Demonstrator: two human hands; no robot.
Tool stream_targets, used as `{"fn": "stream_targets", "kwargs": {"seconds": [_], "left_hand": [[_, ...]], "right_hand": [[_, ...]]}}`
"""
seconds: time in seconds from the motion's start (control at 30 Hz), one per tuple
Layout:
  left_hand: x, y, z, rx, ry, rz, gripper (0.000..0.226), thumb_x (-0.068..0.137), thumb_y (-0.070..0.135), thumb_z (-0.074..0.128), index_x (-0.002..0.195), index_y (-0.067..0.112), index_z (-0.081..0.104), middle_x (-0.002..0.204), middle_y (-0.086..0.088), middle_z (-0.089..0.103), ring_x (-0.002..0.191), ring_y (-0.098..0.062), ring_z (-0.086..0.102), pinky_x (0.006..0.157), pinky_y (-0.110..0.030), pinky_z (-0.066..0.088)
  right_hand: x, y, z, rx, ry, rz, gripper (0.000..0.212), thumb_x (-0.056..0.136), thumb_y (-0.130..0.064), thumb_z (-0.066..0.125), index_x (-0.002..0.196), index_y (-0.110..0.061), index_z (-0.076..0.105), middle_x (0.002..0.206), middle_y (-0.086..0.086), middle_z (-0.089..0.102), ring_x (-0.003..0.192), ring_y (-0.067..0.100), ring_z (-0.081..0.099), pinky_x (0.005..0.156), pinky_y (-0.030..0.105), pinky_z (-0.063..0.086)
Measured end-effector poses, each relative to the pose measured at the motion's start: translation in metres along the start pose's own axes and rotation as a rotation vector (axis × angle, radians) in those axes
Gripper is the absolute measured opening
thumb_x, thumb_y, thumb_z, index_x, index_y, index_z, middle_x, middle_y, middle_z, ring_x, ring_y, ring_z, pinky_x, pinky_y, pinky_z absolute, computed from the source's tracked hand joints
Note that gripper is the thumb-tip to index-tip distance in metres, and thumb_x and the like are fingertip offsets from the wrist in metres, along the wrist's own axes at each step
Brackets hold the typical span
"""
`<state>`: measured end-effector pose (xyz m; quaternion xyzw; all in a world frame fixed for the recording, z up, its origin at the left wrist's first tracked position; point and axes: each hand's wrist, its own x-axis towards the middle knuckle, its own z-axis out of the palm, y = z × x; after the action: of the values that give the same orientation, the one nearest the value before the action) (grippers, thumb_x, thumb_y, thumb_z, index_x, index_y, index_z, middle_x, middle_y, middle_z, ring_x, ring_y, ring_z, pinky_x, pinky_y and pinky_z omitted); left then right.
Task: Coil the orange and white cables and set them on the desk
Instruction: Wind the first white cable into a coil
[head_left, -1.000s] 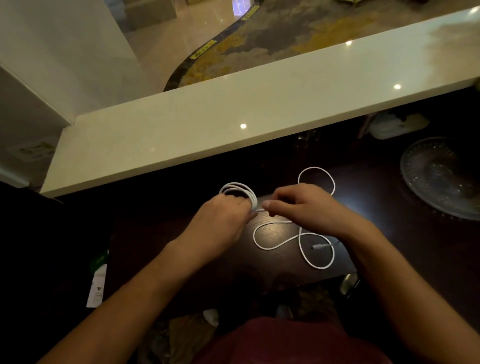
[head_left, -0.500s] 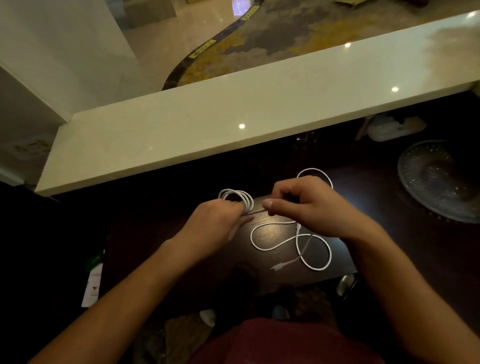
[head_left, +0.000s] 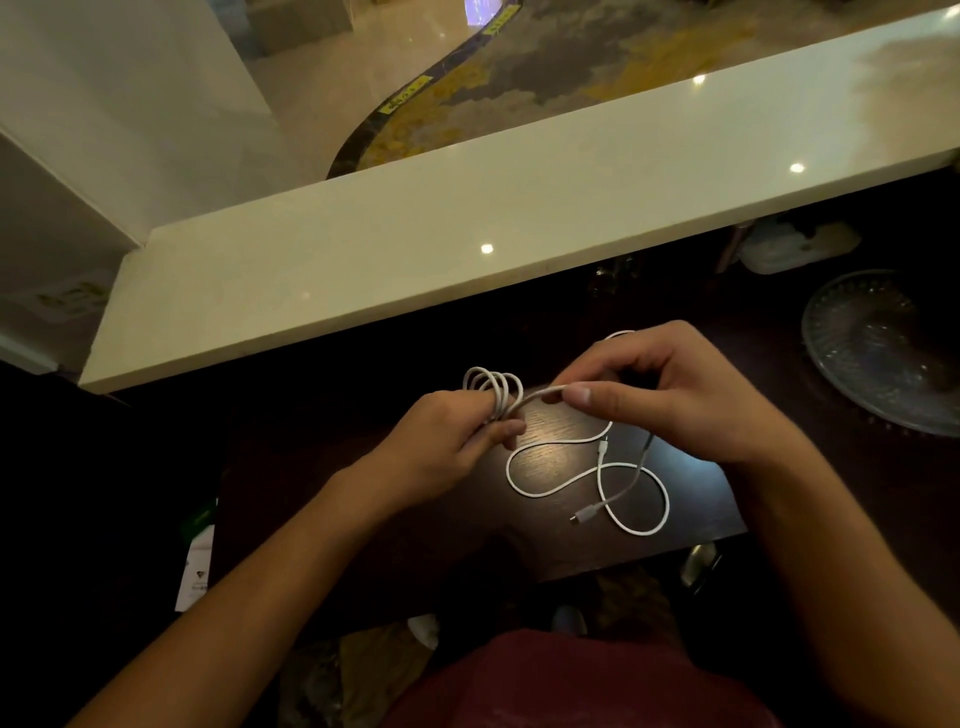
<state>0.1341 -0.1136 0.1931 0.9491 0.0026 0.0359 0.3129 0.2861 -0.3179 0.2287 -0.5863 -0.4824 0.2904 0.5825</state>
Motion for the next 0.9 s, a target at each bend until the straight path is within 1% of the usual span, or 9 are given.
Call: {"fn": "stream_targets", "kwargs": {"seconds": [0.1, 0.17, 0.3, 0.4, 0.47, 0.53, 0.67, 0.8, 0.9], "left_hand": [[-0.001, 0.014, 0.000, -0.089, -0.049, 0.032, 0.026, 0.101, 0.034, 0.055, 0.096, 0.015, 0.072, 0.089, 0.013, 0.070, 0.083, -0.004, 0.066, 0.079, -0.029, 0.052], [-0.002, 0.031, -0.003, -0.219, -0.108, 0.041, 0.020, 0.102, 0.024, 0.057, 0.096, 0.012, 0.072, 0.090, 0.012, 0.070, 0.087, -0.008, 0.068, 0.082, -0.027, 0.052], [-0.003, 0.063, -0.013, -0.531, -0.140, 0.033, 0.020, 0.101, 0.014, 0.054, 0.097, 0.001, 0.069, 0.092, -0.009, 0.076, 0.094, -0.021, 0.073, 0.093, -0.042, 0.054], [-0.001, 0.076, -0.021, -0.727, -0.044, 0.059, 0.022, 0.100, 0.008, 0.048, 0.097, -0.002, 0.068, 0.094, -0.018, 0.075, 0.096, -0.030, 0.073, 0.096, -0.048, 0.053], [0.000, 0.079, -0.026, -0.731, 0.042, 0.079, 0.024, 0.100, 0.009, 0.047, 0.101, 0.002, 0.070, 0.098, -0.015, 0.076, 0.098, -0.026, 0.073, 0.094, -0.037, 0.054], [0.000, 0.078, -0.031, -0.713, 0.136, 0.090, 0.026, 0.100, 0.008, 0.046, 0.101, 0.001, 0.071, 0.101, -0.015, 0.076, 0.102, -0.024, 0.073, 0.095, -0.030, 0.051], [0.001, 0.070, -0.035, -0.729, 0.313, 0.064, 0.030, 0.101, 0.009, 0.044, 0.106, -0.008, 0.068, 0.105, -0.021, 0.075, 0.104, -0.032, 0.072, 0.096, -0.037, 0.053], [0.005, 0.060, -0.030, -0.648, 0.445, 0.015, 0.020, 0.100, 0.012, 0.049, 0.105, 0.004, 0.067, 0.109, -0.008, 0.076, 0.110, -0.022, 0.071, 0.097, -0.029, 0.051], [0.006, 0.044, -0.019, -0.483, 0.463, -0.030, 0.019, 0.099, 0.016, 0.055, 0.108, 0.008, 0.069, 0.115, -0.002, 0.074, 0.116, -0.013, 0.068, 0.101, -0.028, 0.051]], "right_hand": [[0.005, 0.000, 0.005, 0.063, 0.071, -0.018, 0.010, 0.088, -0.023, 0.074, 0.091, -0.016, 0.081, 0.082, 0.012, 0.077, 0.070, 0.028, 0.068, 0.061, 0.032, 0.048], [0.010, 0.005, 0.003, 0.140, 0.175, -0.025, 0.010, 0.090, -0.018, 0.070, 0.086, -0.020, 0.080, 0.071, 0.002, 0.074, 0.058, 0.021, 0.060, 0.060, 0.025, 0.044], [0.019, 0.021, 0.003, 0.177, 0.356, 0.008, 0.012, 0.094, -0.015, 0.066, 0.085, -0.014, 0.073, 0.058, -0.015, 0.061, 0.050, -0.003, 0.044, 0.050, 0.013, 0.034], [0.023, 0.032, 0.011, 0.230, 0.373, 0.064, 0.016, 0.089, -0.029, 0.072, 0.075, -0.022, 0.073, 0.055, -0.009, 0.053, 0.049, 0.004, 0.039, 0.048, 0.018, 0.029], [0.024, 0.041, 0.017, 0.262, 0.389, 0.117, 0.022, 0.082, -0.039, 0.073, 0.069, -0.021, 0.072, 0.058, 0.009, 0.048, 0.051, 0.017, 0.035, 0.050, 0.026, 0.026], [0.023, 0.050, 0.026, 0.268, 0.367, 0.172, 0.026, 0.084, -0.038, 0.072, 0.067, -0.020, 0.070, 0.060, 0.012, 0.046, 0.054, 0.020, 0.033, 0.051, 0.027, 0.024], [0.017, 0.062, 0.041, 0.281, 0.268, 0.271, 0.031, 0.100, -0.022, 0.062, 0.073, -0.008, 0.066, 0.052, -0.003, 0.038, 0.046, 0.008, 0.030, 0.046, 0.023, 0.020], [0.014, 0.061, 0.049, 0.222, 0.096, 0.288, 0.034, 0.103, -0.024, 0.058, 0.081, 0.000, 0.069, 0.052, -0.005, 0.039, 0.047, 0.008, 0.032, 0.047, 0.019, 0.026], [0.014, 0.053, 0.052, 0.121, -0.012, 0.276, 0.024, 0.103, -0.017, 0.059, 0.091, -0.001, 0.072, 0.055, -0.004, 0.045, 0.052, 0.009, 0.039, 0.051, 0.020, 0.032]]}}
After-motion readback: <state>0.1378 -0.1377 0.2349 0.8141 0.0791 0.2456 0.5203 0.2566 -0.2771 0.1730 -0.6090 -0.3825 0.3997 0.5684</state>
